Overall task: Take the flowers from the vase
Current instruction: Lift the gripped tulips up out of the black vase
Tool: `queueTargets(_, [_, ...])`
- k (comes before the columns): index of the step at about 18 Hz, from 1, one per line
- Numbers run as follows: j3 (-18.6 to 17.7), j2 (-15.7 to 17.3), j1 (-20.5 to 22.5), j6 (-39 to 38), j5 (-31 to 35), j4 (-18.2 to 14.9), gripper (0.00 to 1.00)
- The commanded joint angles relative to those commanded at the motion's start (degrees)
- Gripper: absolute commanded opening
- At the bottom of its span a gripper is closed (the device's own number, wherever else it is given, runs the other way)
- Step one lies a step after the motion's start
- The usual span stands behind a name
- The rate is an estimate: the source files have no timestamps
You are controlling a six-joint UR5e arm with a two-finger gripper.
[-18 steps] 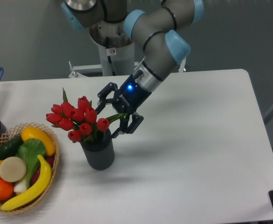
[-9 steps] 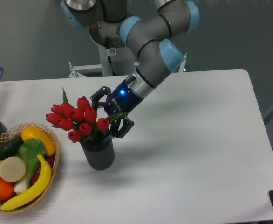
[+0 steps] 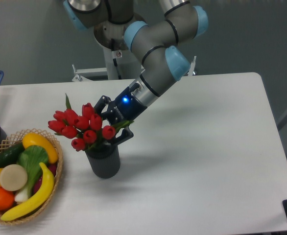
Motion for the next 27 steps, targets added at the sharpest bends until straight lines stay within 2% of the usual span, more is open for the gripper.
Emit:
queueTargets(2, [-0.18, 0.09, 0.00, -1.31, -0.19, 0.00, 0.29])
queueTargets(7, [-0.09, 0.17, 0.44, -1.93, -0.80, 0.00, 0.29])
queueTargets(10, [0.09, 1.49, 0.97, -4.38, -2.03, 0.00, 0.29])
queueTargets(16, [2.45, 2.90, 1.49, -8.86, -4.75, -0.09, 0.29])
queueTargets(19, [3.86, 4.39, 2.11, -13.09, -5.37, 0.00, 0.29])
queueTargets(24, [3.96, 6.76, 3.25, -14.85, -7.83, 0.00, 0.29])
queueTargets(27, [5.27, 8.00, 3.61, -18.01, -8.01, 0.00, 0.29])
